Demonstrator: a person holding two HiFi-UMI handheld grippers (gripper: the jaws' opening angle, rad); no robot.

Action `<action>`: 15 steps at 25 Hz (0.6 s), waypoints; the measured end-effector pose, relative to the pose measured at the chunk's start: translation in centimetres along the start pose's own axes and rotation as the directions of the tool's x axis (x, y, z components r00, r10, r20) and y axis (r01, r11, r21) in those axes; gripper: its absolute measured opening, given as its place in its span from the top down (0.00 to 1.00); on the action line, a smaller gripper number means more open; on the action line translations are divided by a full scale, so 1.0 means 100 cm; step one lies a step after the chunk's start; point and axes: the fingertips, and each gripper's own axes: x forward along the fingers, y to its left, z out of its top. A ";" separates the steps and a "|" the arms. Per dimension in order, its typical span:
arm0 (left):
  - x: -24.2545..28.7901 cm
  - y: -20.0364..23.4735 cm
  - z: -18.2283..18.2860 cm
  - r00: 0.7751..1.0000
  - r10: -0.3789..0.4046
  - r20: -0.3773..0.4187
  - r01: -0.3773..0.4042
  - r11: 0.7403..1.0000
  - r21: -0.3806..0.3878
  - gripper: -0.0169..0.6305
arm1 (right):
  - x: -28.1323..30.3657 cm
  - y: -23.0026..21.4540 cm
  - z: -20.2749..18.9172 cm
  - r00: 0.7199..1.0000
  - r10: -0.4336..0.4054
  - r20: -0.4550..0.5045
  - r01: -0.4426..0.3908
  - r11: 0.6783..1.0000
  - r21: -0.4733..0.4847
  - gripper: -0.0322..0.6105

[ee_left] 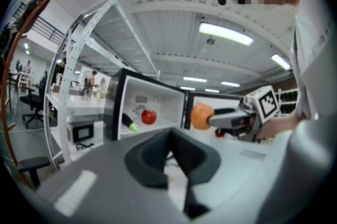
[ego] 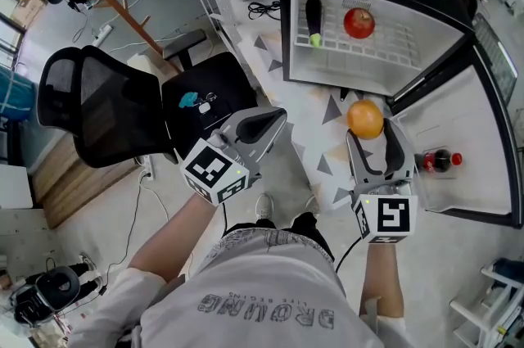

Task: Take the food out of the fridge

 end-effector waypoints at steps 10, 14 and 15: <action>0.003 -0.001 0.000 1.000 -0.004 -0.005 0.004 1.000 0.003 0.96 | 0.000 -0.005 -0.007 0.999 -0.004 -0.032 0.004 1.000 -0.001 0.52; 0.005 -0.002 0.001 1.000 -0.005 -0.005 0.006 1.000 0.007 0.96 | 0.001 -0.006 -0.007 0.999 -0.002 -0.032 0.002 1.000 0.000 0.52; 0.006 -0.002 0.001 1.000 -0.006 -0.005 0.006 1.000 0.007 0.96 | 0.001 -0.007 -0.007 0.999 -0.002 -0.032 0.002 1.000 0.000 0.52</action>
